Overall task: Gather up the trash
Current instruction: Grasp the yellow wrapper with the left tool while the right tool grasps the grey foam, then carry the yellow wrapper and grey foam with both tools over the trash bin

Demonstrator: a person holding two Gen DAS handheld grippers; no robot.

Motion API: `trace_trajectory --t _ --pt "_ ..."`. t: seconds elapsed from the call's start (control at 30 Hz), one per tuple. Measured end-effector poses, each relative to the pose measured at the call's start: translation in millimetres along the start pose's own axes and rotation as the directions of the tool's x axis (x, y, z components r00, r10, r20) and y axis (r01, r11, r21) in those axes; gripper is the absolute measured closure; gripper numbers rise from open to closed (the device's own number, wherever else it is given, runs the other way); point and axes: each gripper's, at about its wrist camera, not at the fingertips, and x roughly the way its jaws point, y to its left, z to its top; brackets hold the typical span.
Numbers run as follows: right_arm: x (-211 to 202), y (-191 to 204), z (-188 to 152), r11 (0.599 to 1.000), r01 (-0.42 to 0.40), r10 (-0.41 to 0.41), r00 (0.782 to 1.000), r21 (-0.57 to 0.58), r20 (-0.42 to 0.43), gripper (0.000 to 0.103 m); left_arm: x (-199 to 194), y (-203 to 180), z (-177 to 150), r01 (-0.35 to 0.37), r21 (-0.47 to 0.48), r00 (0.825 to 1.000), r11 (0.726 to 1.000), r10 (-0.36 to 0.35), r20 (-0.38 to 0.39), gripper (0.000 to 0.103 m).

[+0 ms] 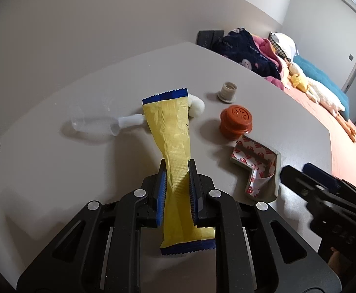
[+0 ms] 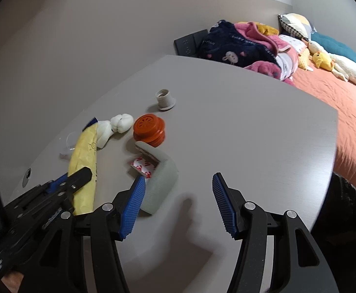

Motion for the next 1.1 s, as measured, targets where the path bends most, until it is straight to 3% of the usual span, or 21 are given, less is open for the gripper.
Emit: trace_trajectory --t 0.37,0.43,0.67,1.1 --pt "33 20 4 1.0 0.015 -0.016 0.999 -0.016 -0.048 0.065 -8 16 6 -0.01 -0.035 1.0 0.999 0.011 0.021 0.088" --pt "32 19 4 1.0 0.018 -0.018 0.999 -0.011 -0.037 0.076 -9 17 5 -0.01 -0.039 1.0 0.999 0.011 0.019 0.088" --pt "23 10 3 0.999 -0.026 0.027 0.999 0.037 -0.027 0.078 -10 10 6 -0.004 -0.027 1.0 1.0 0.004 0.02 0.088" --pt "-29 -3 -6 0.999 -0.025 0.024 0.999 0.042 0.024 0.078 -39 -15 -7 0.035 0.025 0.999 0.999 -0.036 0.037 0.088"
